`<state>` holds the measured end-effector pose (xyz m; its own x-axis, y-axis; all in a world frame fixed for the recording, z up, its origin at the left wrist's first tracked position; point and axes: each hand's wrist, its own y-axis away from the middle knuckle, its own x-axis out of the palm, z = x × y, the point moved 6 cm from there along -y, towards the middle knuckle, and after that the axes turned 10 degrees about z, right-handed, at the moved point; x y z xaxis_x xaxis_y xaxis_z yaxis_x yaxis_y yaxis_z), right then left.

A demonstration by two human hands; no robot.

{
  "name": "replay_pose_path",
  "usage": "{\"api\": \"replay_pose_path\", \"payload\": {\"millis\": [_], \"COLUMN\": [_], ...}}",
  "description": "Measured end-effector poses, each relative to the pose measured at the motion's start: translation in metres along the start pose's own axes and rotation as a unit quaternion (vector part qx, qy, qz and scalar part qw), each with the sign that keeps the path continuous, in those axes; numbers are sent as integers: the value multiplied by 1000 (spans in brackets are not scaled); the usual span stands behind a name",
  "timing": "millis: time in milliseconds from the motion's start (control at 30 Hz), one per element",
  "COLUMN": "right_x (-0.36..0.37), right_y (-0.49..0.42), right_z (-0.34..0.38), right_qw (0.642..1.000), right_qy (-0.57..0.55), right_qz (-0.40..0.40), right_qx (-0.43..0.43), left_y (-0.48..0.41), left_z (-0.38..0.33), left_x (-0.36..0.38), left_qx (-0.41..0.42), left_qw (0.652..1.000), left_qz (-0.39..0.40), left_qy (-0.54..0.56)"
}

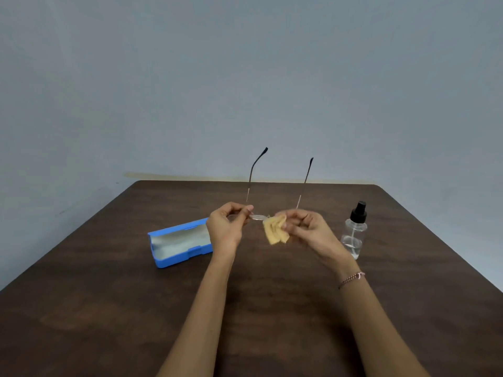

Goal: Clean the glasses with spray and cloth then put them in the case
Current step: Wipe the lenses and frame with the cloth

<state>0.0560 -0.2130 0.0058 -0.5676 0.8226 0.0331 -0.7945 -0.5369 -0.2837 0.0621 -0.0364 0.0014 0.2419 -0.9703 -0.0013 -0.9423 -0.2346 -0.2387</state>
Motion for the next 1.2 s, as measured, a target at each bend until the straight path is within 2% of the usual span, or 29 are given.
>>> {"api": "replay_pose_path", "payload": {"millis": [67,133,267,433,567,667,733,800,900,1000,1100,1200], "right_x": [-15,-21,-19,-1,5,13,23,29,29,23,17,14], "right_y": [-1,-1,0,-4,-9,-11,-14,-17,-16,-13,-8,-4], "right_z": [3,3,0,-2,-2,-2,-7,-11,-6,2,6,10], "right_qw": [992,972,920,834,833,849,844,818,780,777,781,782], "right_qy": [24,106,268,486,516,511,529,570,609,594,578,560], "right_qz": [-113,-202,-284,-261,-198,-130,-72,-53,-106,-158,-190,-224], "right_qx": [-45,-57,-36,-29,-1,-26,-43,-59,-97,-136,-143,-159], "left_y": [0,0,-2,1,-1,0,0,-1,-5,-4,3,9], "left_z": [5,10,18,10,13,11,8,11,20,28,32,35], "left_x": [9,16,24,27,21,15,11,9,10,17,31,46], "left_qx": [10,12,23,55,64,72,77,69,30,-28,-99,-147], "left_qw": [1000,998,990,984,986,985,985,989,997,997,963,923], "left_qz": [28,54,82,73,45,9,-12,-23,-16,12,70,140], "left_qy": [-11,-33,-114,-153,-147,-157,-157,-127,-73,65,241,327]}}
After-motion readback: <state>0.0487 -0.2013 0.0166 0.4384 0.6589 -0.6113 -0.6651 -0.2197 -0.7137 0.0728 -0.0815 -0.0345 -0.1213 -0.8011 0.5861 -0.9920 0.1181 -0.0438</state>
